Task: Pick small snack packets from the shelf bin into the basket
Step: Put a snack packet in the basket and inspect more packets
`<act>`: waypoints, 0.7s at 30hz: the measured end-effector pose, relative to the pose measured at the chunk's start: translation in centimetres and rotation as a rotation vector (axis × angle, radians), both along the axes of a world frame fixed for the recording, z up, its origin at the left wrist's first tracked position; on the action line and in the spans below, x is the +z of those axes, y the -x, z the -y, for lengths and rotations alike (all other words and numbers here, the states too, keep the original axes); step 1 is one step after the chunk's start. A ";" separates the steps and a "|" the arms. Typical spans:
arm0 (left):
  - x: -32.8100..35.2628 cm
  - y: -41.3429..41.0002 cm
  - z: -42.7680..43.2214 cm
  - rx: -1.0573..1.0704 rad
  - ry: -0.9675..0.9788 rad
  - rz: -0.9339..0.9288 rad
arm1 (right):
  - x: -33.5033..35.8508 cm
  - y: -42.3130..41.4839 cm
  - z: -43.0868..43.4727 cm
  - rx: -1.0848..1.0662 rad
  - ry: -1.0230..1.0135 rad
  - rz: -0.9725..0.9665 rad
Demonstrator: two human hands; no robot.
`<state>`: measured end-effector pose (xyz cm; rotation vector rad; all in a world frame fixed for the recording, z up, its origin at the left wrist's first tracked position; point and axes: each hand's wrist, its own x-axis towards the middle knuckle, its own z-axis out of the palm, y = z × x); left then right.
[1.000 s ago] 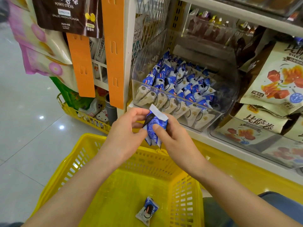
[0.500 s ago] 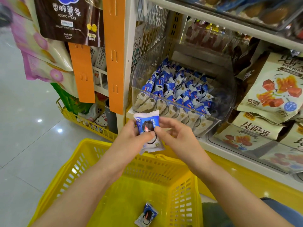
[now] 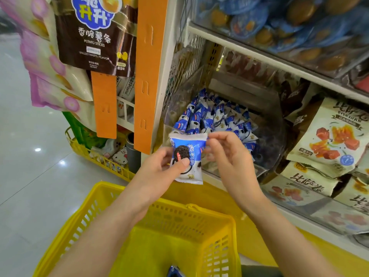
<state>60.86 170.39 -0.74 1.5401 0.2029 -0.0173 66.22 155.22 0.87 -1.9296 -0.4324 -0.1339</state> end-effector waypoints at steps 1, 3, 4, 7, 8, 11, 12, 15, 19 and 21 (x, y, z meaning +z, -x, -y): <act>0.0 -0.2 0.0 0.019 0.013 -0.001 | 0.6 -1.3 0.2 -0.047 0.063 0.048; 0.1 -0.5 0.2 0.049 0.027 0.000 | 1.3 -4.4 0.6 -0.133 0.194 0.103; 0.2 -0.7 0.3 0.059 0.036 0.002 | 1.4 -6.0 0.8 -0.170 0.271 0.101; 0.5 -1.2 0.5 0.080 0.070 0.007 | 0.9 -10.5 1.6 -0.244 0.543 0.037; 0.6 -1.4 0.5 0.081 0.078 0.005 | 0.7 -11.5 1.9 -0.264 0.626 -0.018; 0.6 -1.8 0.2 0.076 0.084 -0.006 | 0.2 -13.4 1.8 -0.303 0.851 -0.176; 0.6 -1.9 0.1 0.076 0.087 -0.007 | 0.2 -13.8 1.7 -0.311 0.888 -0.187; 0.6 -2.1 -0.1 0.092 0.103 -0.009 | 0.6 -14.2 1.3 -0.337 0.982 -0.210; 0.8 -2.4 -0.3 0.111 0.127 -0.010 | 1.2 -14.3 0.9 -0.317 1.151 -0.237; 0.9 -2.4 -0.2 0.117 0.149 -0.012 | 1.3 -14.2 0.8 -0.317 1.159 -0.271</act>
